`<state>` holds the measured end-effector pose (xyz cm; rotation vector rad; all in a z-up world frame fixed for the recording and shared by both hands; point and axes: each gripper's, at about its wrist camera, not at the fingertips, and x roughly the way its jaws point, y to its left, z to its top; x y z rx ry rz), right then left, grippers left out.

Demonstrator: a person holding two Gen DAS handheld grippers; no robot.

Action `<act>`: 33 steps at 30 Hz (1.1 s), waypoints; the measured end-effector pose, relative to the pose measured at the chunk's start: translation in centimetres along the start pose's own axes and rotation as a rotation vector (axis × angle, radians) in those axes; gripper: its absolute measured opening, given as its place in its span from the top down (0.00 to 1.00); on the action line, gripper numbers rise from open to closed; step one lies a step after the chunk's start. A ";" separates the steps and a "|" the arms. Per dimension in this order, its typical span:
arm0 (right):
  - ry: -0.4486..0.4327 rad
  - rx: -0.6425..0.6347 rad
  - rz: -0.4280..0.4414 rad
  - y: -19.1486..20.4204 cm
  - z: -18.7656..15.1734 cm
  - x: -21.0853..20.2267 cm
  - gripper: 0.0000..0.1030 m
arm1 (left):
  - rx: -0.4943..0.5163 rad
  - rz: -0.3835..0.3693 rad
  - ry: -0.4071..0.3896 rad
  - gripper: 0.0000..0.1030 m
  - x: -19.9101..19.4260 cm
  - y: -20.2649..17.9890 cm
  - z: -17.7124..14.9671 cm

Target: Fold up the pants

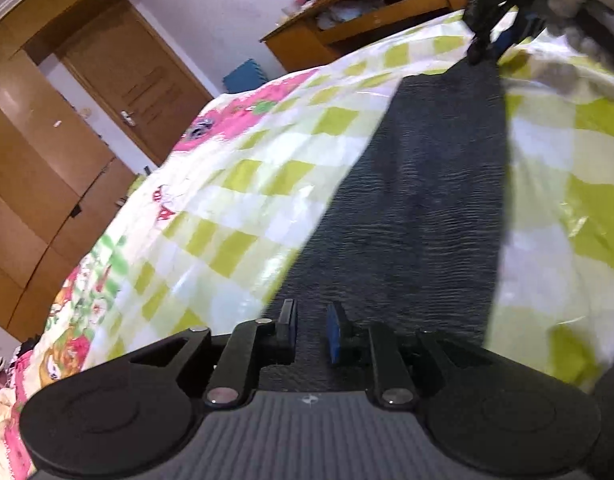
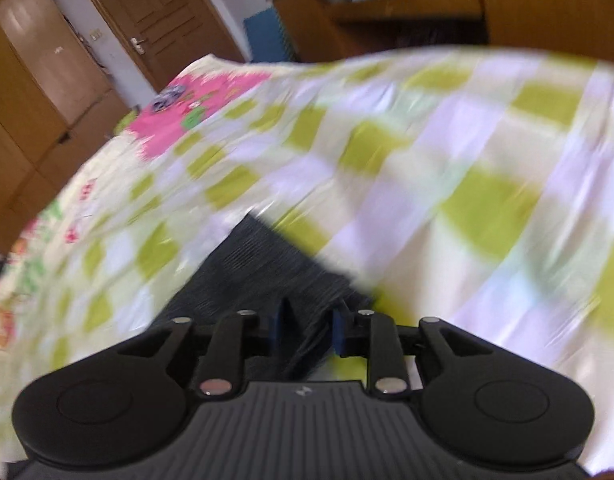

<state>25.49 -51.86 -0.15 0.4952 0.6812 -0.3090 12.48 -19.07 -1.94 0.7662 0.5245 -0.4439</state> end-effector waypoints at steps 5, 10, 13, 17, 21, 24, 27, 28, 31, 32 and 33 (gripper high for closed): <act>-0.056 -0.090 0.013 0.9 2.2 -0.7 0.65 | 0.001 0.006 -0.008 0.65 1.1 1.4 0.0; 0.124 -0.296 0.070 4.1 3.7 4.8 0.64 | 0.007 -0.039 -0.030 0.65 2.8 1.7 1.5; 0.215 -0.306 0.116 4.5 4.4 8.1 0.63 | -0.002 -0.056 -0.033 0.65 3.7 1.6 2.0; 0.230 -0.377 0.122 5.5 4.8 10.2 0.59 | -0.005 -0.072 -0.016 0.65 4.7 1.2 1.8; 0.229 -0.440 0.130 6.1 4.7 9.6 0.57 | 0.001 -0.078 -0.013 0.65 5.0 0.8 1.7; 0.190 -0.538 0.114 6.7 3.7 7.3 0.59 | -0.002 -0.070 -0.020 0.65 5.0 0.7 1.7; 0.160 -0.627 0.101 7.3 2.8 6.1 0.59 | -0.017 -0.064 -0.035 0.65 4.8 0.8 2.0; 0.168 -0.619 0.121 7.2 2.9 6.3 0.59 | -0.028 -0.075 -0.034 0.65 4.9 0.8 2.2; 0.207 -0.576 0.144 7.1 3.4 7.8 0.60 | -0.048 -0.090 -0.036 0.65 5.1 0.6 2.8; 0.213 -0.568 0.146 7.0 3.5 8.2 0.60 | -0.044 -0.085 -0.041 0.65 5.0 0.5 2.9; 0.224 -0.565 0.142 7.1 3.6 8.7 0.59 | -0.044 -0.085 -0.044 0.65 5.0 0.4 3.0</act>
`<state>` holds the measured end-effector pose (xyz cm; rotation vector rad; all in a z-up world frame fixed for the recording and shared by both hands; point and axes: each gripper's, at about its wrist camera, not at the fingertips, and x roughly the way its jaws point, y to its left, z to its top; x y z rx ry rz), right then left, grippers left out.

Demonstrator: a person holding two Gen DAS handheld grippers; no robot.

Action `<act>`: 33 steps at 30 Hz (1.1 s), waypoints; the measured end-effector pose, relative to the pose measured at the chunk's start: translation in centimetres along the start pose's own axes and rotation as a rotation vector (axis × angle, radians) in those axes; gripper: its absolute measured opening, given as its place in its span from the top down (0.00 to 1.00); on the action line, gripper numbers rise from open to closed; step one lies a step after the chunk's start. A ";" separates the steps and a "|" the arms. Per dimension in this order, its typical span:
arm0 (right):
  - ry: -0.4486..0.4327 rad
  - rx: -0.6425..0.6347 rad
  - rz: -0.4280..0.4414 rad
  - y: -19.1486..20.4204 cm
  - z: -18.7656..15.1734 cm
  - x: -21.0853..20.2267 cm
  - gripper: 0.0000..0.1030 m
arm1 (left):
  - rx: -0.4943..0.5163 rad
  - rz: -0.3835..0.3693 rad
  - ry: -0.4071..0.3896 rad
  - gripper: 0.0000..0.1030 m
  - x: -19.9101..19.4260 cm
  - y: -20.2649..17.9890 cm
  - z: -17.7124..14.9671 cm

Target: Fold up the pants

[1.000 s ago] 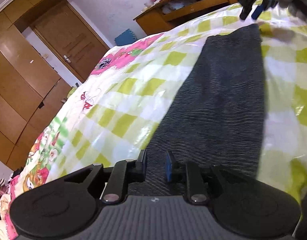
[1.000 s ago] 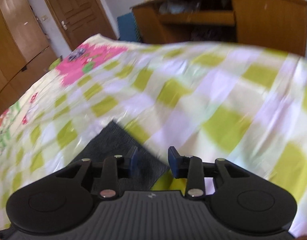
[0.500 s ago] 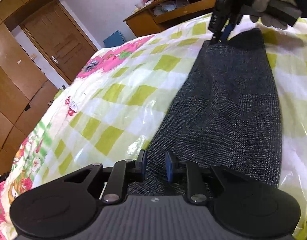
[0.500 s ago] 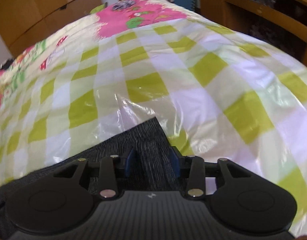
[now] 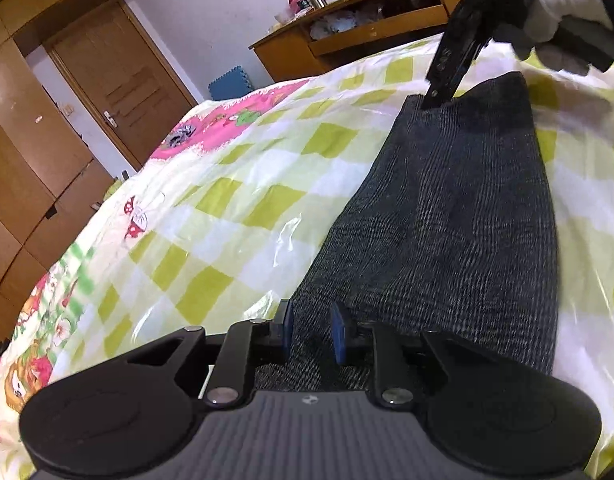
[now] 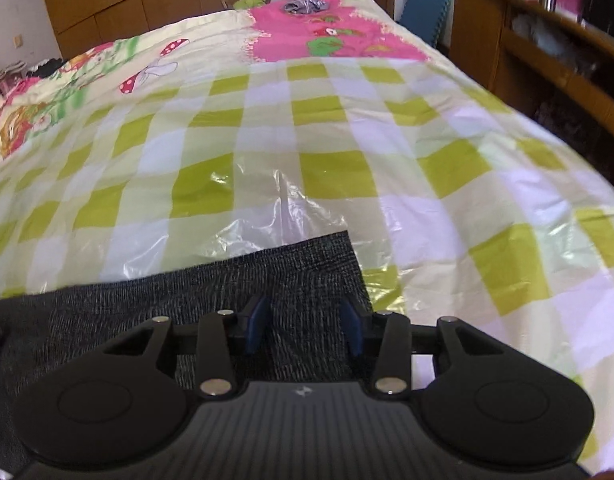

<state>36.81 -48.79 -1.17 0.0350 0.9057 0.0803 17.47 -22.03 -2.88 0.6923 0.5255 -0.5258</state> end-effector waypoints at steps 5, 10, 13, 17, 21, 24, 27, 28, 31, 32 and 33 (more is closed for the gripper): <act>0.038 0.004 0.025 -0.6 0.6 1.1 0.61 | -0.015 -0.021 0.018 0.64 0.8 0.0 0.1; 0.031 0.034 0.048 0.0 0.7 0.0 0.85 | -0.080 -0.043 0.040 0.64 2.0 0.3 0.3; -0.029 0.047 0.055 0.5 1.0 -1.6 0.90 | -0.095 -0.030 0.031 0.65 2.0 0.1 0.5; -0.143 0.091 0.015 -0.6 2.8 -3.6 0.92 | -0.105 -0.005 0.012 0.64 1.5 -0.2 0.6; -0.113 0.104 -0.125 -1.5 2.7 -1.4 0.96 | -0.048 0.054 0.024 0.64 2.2 -1.4 0.1; -0.077 0.178 -0.228 -2.8 1.7 -0.1 0.89 | -0.018 0.089 0.013 0.64 1.6 -1.6 -0.1; -0.140 0.164 -0.152 -1.3 0.5 -2.2 0.89 | -0.021 0.101 0.006 0.64 0.1 -0.6 -0.8; -0.151 0.124 -0.106 0.1 0.4 -2.9 0.89 | -0.021 0.104 0.012 0.64 -0.3 -0.1 -1.3; -0.131 -0.094 0.120 5.6 0.4 -4.3 0.82 | -0.021 0.100 0.044 0.64 -1.2 1.3 -2.7; -0.111 -0.179 0.190 7.8 0.4 -4.2 0.77 | -0.023 0.081 0.056 0.64 -1.5 1.7 -3.1; -0.080 -0.269 0.254 9.9 0.3 -3.9 0.69 | -0.025 0.058 0.064 0.64 -1.7 2.2 -3.4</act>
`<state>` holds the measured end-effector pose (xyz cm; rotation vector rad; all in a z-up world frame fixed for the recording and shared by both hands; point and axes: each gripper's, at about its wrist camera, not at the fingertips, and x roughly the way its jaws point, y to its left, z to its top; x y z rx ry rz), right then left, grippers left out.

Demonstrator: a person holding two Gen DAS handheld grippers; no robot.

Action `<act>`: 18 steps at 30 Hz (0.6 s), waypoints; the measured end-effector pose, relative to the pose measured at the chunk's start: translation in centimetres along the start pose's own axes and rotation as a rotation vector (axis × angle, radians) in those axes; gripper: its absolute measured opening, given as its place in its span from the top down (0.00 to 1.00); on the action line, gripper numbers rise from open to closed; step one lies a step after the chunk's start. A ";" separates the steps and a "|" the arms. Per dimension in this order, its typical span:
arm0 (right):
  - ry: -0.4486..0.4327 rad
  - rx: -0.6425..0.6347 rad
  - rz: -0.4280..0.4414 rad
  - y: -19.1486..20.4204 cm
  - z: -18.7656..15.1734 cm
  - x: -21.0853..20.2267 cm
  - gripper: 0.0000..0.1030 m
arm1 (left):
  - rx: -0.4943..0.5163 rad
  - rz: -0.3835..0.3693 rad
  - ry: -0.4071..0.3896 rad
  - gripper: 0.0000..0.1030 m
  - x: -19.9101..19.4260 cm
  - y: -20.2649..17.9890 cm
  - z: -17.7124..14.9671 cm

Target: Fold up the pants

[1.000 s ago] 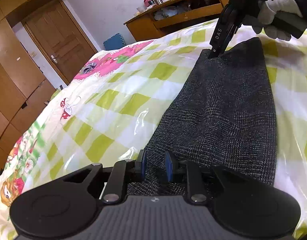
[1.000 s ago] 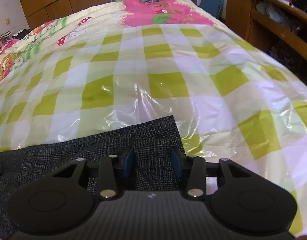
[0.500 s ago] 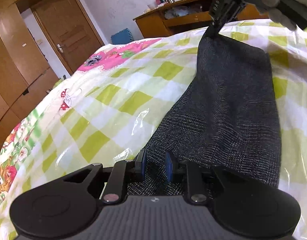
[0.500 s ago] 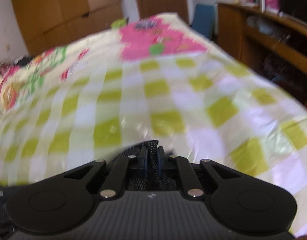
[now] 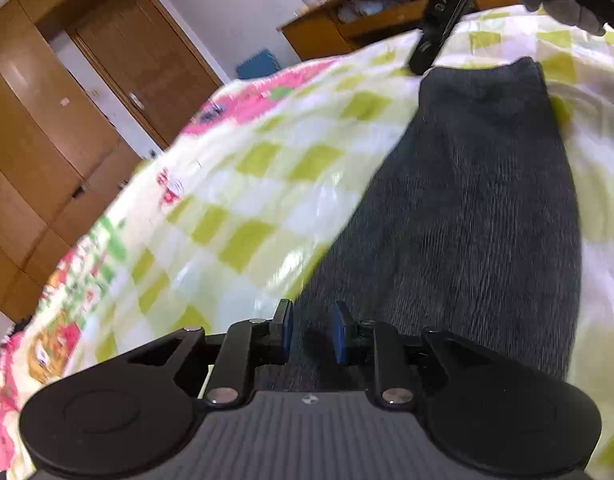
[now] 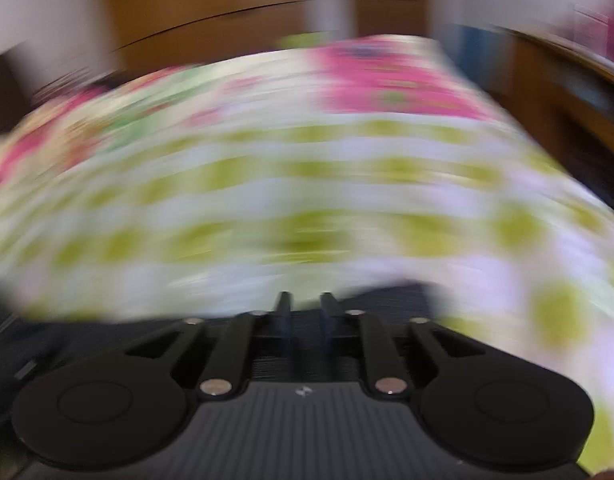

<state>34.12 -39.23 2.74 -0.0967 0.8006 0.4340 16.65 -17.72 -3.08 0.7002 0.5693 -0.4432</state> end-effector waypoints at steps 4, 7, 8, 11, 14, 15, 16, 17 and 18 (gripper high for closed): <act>0.162 -0.301 0.138 5.8 1.2 4.4 0.64 | 0.026 -0.117 0.013 0.56 -0.2 2.0 -0.8; 0.275 -0.446 0.169 7.7 2.0 7.0 0.64 | 0.083 -0.196 0.004 0.55 0.5 3.0 -0.8; 0.302 -0.468 0.176 7.7 2.3 7.6 0.64 | 0.100 -0.208 -0.002 0.55 0.7 3.1 -0.8; 0.382 -0.517 0.193 8.0 3.0 8.7 0.64 | 0.142 -0.268 0.006 0.54 1.8 3.5 -0.7; 0.449 -0.576 0.199 8.8 2.8 8.9 0.63 | 0.119 -0.329 0.032 0.55 2.7 4.2 -0.6; 0.465 -0.594 0.205 8.8 2.6 8.9 0.62 | 0.115 -0.346 0.034 0.59 2.7 4.4 -0.6; 0.483 -0.609 0.210 9.0 2.5 8.9 0.62 | 0.121 -0.360 0.034 0.68 2.7 4.5 -0.5; 0.495 -0.620 0.206 9.1 2.6 9.0 0.62 | 0.132 -0.366 0.035 0.73 2.7 4.5 -0.4; 0.507 -0.627 0.203 9.2 2.7 9.1 0.62 | 0.147 -0.368 0.033 0.78 2.7 4.3 -0.4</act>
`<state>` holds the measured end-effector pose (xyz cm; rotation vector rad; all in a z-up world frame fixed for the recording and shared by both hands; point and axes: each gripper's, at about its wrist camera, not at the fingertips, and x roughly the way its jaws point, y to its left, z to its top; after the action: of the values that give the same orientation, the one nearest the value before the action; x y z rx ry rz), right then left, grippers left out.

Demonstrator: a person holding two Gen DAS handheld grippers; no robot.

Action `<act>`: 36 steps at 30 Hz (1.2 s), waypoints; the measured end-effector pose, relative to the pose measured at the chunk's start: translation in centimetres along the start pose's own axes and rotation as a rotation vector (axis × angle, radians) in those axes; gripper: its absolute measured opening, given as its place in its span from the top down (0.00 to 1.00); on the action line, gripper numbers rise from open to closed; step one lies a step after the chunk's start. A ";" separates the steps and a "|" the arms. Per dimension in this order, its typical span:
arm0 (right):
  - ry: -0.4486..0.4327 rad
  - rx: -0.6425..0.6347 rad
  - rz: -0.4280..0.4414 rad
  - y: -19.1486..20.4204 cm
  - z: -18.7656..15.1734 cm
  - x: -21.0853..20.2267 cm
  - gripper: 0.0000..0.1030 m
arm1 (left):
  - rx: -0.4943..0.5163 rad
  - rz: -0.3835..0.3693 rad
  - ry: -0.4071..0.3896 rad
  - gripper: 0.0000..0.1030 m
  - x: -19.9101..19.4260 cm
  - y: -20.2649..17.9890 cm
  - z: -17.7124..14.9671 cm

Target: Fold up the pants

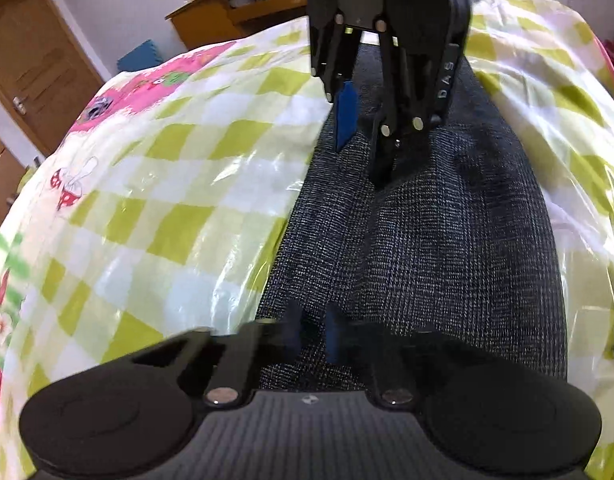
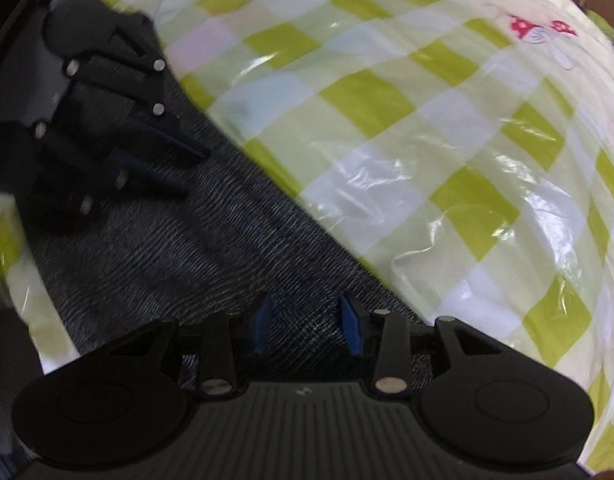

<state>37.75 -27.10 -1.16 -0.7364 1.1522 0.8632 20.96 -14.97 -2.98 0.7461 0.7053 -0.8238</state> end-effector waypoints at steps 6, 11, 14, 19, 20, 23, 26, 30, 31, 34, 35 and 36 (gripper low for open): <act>0.070 -0.045 0.010 0.0 1.4 1.0 0.64 | 0.015 -0.023 -0.028 0.81 -1.3 0.1 -0.2; 0.083 -0.043 -0.024 1.0 1.7 1.6 0.78 | -0.010 -0.013 -0.060 0.80 -1.8 0.7 -0.5; 0.064 -0.043 -0.079 2.3 1.6 0.7 0.91 | 0.007 -0.033 -0.053 0.67 -1.1 0.8 -0.7; -0.008 0.002 -0.117 2.8 1.2 -2.3 0.94 | 0.065 -0.043 -0.084 0.44 -0.7 0.4 -0.3; -0.018 -0.001 -0.124 3.1 1.2 -2.7 0.94 | 0.068 -0.045 -0.080 0.44 -0.5 0.4 -0.2; -0.046 -0.018 -0.146 4.0 1.2 -3.8 0.94 | 0.065 -0.054 -0.059 0.47 -0.1 0.7 0.4; -0.067 -0.020 -0.191 4.2 1.0 -4.3 0.95 | 0.051 -0.054 -0.041 0.71 -0.2 1.2 0.8; -0.084 0.011 -0.256 3.3 1.9 -3.4 0.96 | 0.075 0.004 -0.046 0.79 -0.4 1.0 0.8; -0.095 0.030 -0.267 2.9 2.0 -3.3 0.96 | 0.080 0.025 -0.047 0.79 -0.5 1.1 0.8; -0.110 0.108 -0.262 1.6 2.1 -1.8 0.95 | 0.049 0.046 -0.030 0.79 0.2 1.8 0.5; -0.096 0.111 -0.261 1.5 2.0 -0.9 0.94 | 0.041 0.039 -0.019 0.79 0.5 1.8 0.4; -0.078 0.104 -0.281 1.5 1.8 0.1 0.92 | 0.038 0.054 -0.018 0.79 0.8 1.6 0.3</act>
<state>37.27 -24.77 -0.89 -0.7516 0.9879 0.5869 22.74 -14.75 -3.00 0.7877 0.6518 -0.7953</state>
